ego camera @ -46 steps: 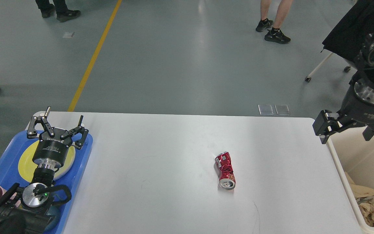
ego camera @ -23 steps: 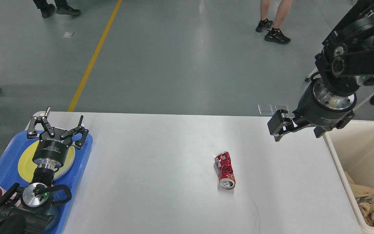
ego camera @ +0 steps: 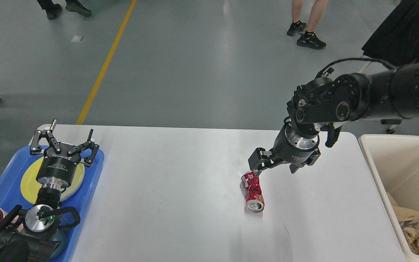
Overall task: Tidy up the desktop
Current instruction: 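Raise the right gripper and lower it onto the red can, then grasp the red can with the right gripper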
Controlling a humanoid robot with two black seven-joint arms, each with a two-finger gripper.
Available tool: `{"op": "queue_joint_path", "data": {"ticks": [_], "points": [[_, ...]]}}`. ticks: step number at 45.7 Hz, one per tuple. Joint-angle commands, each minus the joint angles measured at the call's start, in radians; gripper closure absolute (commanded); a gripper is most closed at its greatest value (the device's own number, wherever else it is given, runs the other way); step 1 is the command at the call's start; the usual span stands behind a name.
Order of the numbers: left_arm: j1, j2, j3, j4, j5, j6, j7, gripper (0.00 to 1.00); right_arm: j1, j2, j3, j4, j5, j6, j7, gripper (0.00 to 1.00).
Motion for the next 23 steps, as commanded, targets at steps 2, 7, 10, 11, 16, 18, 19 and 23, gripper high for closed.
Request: {"op": "queue_joint_path", "data": {"ticks": [2, 7, 10, 11, 16, 18, 19, 23], "points": [[0.000, 0.000, 0.000, -0.001, 0.000, -0.001, 0.000, 0.03, -0.164, 0.039, 0.005, -0.091, -0.002, -0.187, 0.000, 0.00], [0.000, 0.000, 0.000, 0.001, 0.000, -0.001, 0.001, 0.03, -0.280, 0.124, 0.003, -0.246, -0.002, -0.195, -0.001, 0.00], [0.000, 0.000, 0.000, -0.001, 0.000, -0.001, 0.002, 0.03, -0.349, 0.162, 0.003, -0.325, -0.004, -0.195, -0.001, 0.00], [0.000, 0.000, 0.000, -0.001, 0.000, -0.001, 0.000, 0.03, -0.369, 0.170, 0.003, -0.348, -0.004, -0.196, -0.001, 0.00], [0.000, 0.000, 0.000, -0.001, 0.000, -0.001, 0.002, 0.03, -0.442, 0.197, 0.005, -0.432, -0.005, -0.196, -0.001, 0.00], [0.000, 0.000, 0.000, -0.001, 0.000, -0.001, 0.000, 0.03, -0.468, 0.204, 0.002, -0.460, -0.005, -0.199, -0.001, 0.00], [0.000, 0.000, 0.000, -0.001, 0.000, -0.001, 0.001, 0.03, -0.483, 0.207, 0.002, -0.474, -0.007, -0.204, -0.001, 0.00], [0.000, 0.000, 0.000, -0.001, 0.000, -0.001, 0.002, 0.03, -0.547, 0.208, 0.000, -0.532, -0.025, -0.210, -0.001, 0.00]]}}
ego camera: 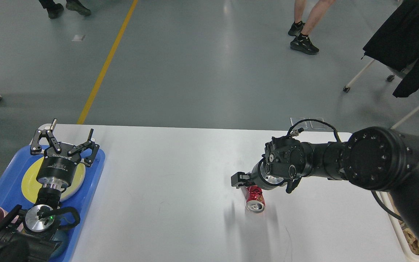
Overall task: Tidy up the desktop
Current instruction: 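Grasp the red can with the right gripper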
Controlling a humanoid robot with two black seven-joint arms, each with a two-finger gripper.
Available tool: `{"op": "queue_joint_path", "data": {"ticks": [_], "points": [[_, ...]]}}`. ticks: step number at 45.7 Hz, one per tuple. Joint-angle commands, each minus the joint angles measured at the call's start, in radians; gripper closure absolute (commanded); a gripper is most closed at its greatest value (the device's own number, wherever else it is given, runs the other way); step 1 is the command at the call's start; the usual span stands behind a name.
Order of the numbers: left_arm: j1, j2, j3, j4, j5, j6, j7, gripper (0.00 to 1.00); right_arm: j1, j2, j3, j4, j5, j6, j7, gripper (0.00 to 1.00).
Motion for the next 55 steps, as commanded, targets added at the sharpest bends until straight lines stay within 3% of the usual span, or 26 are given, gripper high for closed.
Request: {"op": "queue_joint_path", "data": {"ticks": [1, 15, 19, 22, 30, 37, 38, 43, 55], "points": [[0.000, 0.000, 0.000, 0.000, 0.000, 0.000, 0.000, 0.03, -0.090, 0.007, -0.002, -0.085, -0.028, -0.008, 0.000, 0.00], [0.000, 0.000, 0.000, 0.000, 0.000, 0.000, 0.000, 0.03, -0.130, 0.010, 0.007, -0.117, -0.072, -0.041, 0.000, 0.00], [0.000, 0.000, 0.000, 0.000, 0.000, 0.000, -0.001, 0.03, -0.133, 0.010, 0.008, -0.122, -0.072, -0.043, 0.000, 0.11], [0.000, 0.000, 0.000, 0.000, 0.000, 0.000, 0.000, 0.03, -0.133, 0.010, 0.008, -0.122, -0.072, -0.043, 0.000, 0.27], [0.000, 0.000, 0.000, 0.000, 0.000, 0.000, -0.001, 0.03, -0.139, 0.012, 0.008, -0.120, -0.074, -0.043, 0.000, 0.56], [0.000, 0.000, 0.000, 0.000, 0.000, 0.000, 0.000, 0.03, -0.139, 0.013, 0.008, -0.112, -0.074, -0.043, -0.001, 0.72], [0.000, 0.000, 0.000, 0.000, 0.000, 0.000, 0.000, 0.03, -0.138, 0.013, 0.008, -0.108, -0.074, -0.040, -0.001, 0.82], [0.000, 0.000, 0.000, 0.000, 0.000, 0.000, -0.001, 0.03, -0.133, 0.013, 0.010, -0.105, -0.074, -0.032, -0.001, 0.99], [0.000, 0.000, 0.000, 0.000, 0.000, 0.000, -0.001, 0.03, -0.118, 0.012, 0.015, -0.079, -0.071, -0.029, -0.023, 1.00]]}}
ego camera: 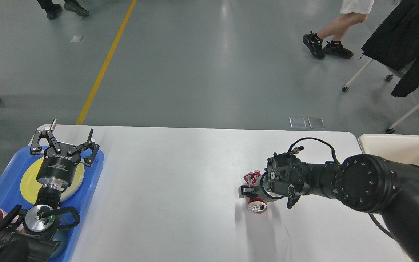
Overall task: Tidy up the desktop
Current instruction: 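Grasp the red can with the right gripper, then lift the red can and carry it into the white bin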
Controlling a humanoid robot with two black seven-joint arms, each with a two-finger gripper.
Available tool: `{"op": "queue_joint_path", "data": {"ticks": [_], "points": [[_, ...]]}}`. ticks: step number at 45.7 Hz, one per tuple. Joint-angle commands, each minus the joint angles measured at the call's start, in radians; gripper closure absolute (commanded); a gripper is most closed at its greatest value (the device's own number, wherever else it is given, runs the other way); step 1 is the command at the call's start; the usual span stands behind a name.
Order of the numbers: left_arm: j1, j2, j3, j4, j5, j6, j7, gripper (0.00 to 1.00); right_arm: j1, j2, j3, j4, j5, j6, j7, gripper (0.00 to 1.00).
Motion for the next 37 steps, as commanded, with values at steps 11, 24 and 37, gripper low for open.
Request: {"op": "queue_joint_path", "data": {"ticks": [11, 24, 37], "points": [[0.000, 0.000, 0.000, 0.000, 0.000, 0.000, 0.001, 0.03, 0.092, -0.043, 0.026, 0.126, 0.013, 0.005, -0.058, 1.00], [0.000, 0.000, 0.000, 0.001, 0.000, 0.000, 0.001, 0.03, 0.451, -0.204, -0.011, 0.552, 0.016, 0.045, -0.058, 1.00], [0.000, 0.000, 0.000, 0.001, 0.000, 0.000, 0.000, 0.03, 0.912, -0.336, -0.220, 0.861, 0.191, 0.210, -0.048, 1.00]]}}
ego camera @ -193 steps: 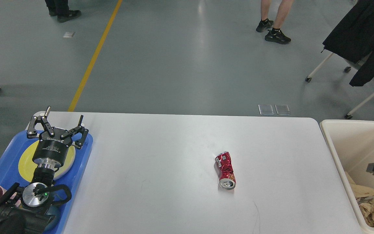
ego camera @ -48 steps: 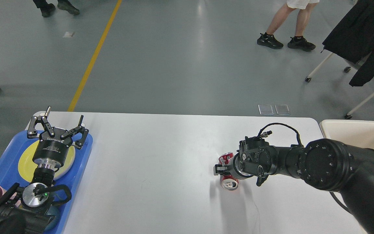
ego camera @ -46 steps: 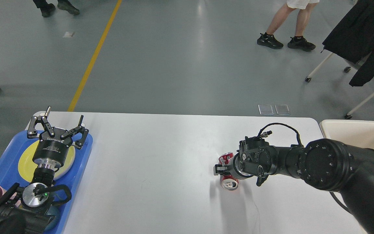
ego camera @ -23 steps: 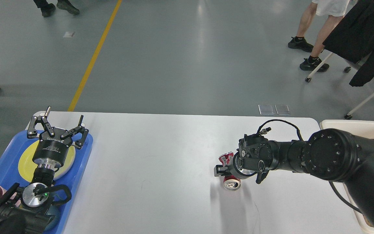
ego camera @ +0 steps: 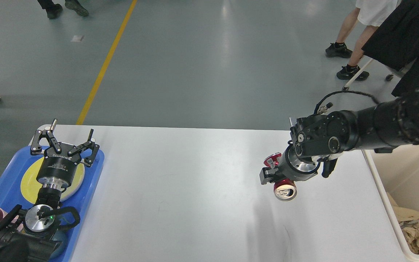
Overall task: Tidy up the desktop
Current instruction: 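Lift the red can and carry it into the white bin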
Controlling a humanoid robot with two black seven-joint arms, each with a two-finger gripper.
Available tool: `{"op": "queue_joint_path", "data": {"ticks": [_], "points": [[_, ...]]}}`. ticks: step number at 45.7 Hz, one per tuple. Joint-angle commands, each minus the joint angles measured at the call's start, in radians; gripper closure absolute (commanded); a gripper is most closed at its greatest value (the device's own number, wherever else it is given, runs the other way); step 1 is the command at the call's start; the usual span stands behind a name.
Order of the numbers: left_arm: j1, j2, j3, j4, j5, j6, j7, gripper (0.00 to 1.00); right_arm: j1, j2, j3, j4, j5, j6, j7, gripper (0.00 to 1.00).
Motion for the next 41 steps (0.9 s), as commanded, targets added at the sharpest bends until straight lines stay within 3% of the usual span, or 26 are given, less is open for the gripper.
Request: {"op": "queue_joint_path", "data": {"ticks": [1, 7, 13, 15, 23, 33, 41], "points": [[0.000, 0.000, 0.000, 0.000, 0.000, 0.000, 0.000, 0.03, 0.204, -0.060, -0.115, 0.114, 0.079, 0.126, 0.009, 1.00], [0.000, 0.000, 0.000, 0.001, 0.000, 0.000, -0.001, 0.03, 0.346, -0.100, -0.252, 0.226, 0.112, 0.186, 0.053, 1.00], [0.000, 0.002, 0.000, 0.001, 0.000, 0.000, -0.001, 0.03, 0.432, -0.094, -0.425, 0.275, 0.119, 0.227, 0.231, 1.00], [0.000, 0.002, 0.000, 0.001, 0.000, 0.000, -0.001, 0.03, 0.441, -0.084, -0.473, 0.281, 0.119, 0.252, 0.266, 1.00], [0.000, 0.000, 0.000, 0.001, 0.000, 0.000, -0.001, 0.03, 0.446, -0.094, -0.528, 0.286, 0.109, 0.248, 0.262, 1.00], [0.000, 0.000, 0.000, 0.001, 0.000, 0.002, -0.001, 0.03, 0.395, -0.178, -0.577, 0.278, 0.104, 0.154, 0.260, 1.00], [0.000, 0.000, 0.000, 0.001, 0.000, 0.002, -0.001, 0.03, 0.228, -0.379, -0.603, 0.116, 0.078, 0.071, 0.238, 1.00]]}}
